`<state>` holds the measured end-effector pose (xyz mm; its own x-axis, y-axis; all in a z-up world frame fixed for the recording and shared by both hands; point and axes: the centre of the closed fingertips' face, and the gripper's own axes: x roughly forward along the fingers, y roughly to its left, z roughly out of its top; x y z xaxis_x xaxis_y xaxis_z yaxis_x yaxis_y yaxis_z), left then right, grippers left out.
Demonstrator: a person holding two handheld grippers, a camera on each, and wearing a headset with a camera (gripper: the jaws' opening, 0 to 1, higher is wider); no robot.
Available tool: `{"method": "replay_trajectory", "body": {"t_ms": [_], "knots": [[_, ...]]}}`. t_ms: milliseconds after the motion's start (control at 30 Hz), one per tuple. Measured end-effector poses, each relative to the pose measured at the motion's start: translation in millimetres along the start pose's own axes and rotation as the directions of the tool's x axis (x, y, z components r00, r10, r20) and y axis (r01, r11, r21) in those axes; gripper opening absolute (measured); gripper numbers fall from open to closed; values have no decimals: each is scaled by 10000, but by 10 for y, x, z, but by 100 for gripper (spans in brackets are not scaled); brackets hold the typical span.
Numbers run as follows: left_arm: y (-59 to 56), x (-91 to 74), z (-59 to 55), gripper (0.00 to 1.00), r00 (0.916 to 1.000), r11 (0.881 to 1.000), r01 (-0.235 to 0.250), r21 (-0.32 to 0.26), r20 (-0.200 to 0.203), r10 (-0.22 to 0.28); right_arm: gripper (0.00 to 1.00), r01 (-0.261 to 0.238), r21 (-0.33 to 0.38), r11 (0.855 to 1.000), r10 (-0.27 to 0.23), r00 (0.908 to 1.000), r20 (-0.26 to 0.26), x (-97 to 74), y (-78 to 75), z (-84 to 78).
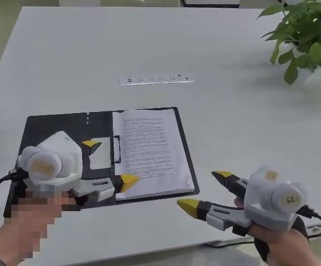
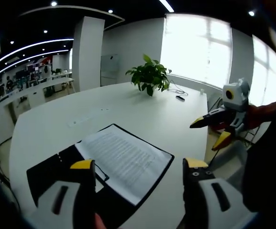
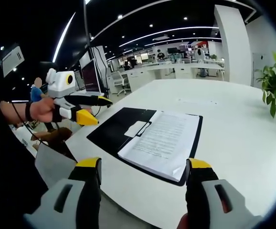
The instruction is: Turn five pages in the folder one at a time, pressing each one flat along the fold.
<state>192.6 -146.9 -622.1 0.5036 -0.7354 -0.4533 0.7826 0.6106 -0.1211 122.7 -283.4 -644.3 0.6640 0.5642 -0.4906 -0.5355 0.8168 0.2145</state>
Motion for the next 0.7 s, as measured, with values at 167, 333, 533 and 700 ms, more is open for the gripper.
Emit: {"method": "replay_trajectory", "body": {"t_ms": [167, 333, 533, 700], "knots": [[-46, 127, -6, 75, 9993, 9995, 281, 152, -242, -277, 71, 30, 42, 10000, -30, 10000, -34, -4, -17, -18], [-65, 272, 30, 75, 9979, 9981, 542, 284, -375, -532, 71, 63, 117, 9999, -63, 10000, -51, -19, -25, -32], [-151, 480, 48, 75, 9942, 9948, 901, 480, -641, -869, 71, 56, 180, 9998, -55, 10000, -61, -32, -22, -41], [-217, 656, 20, 75, 9876, 9896, 1304, 612, -956, -1242, 71, 96, 243, 9997, -95, 9999, -56, -49, -33, -53]]}}
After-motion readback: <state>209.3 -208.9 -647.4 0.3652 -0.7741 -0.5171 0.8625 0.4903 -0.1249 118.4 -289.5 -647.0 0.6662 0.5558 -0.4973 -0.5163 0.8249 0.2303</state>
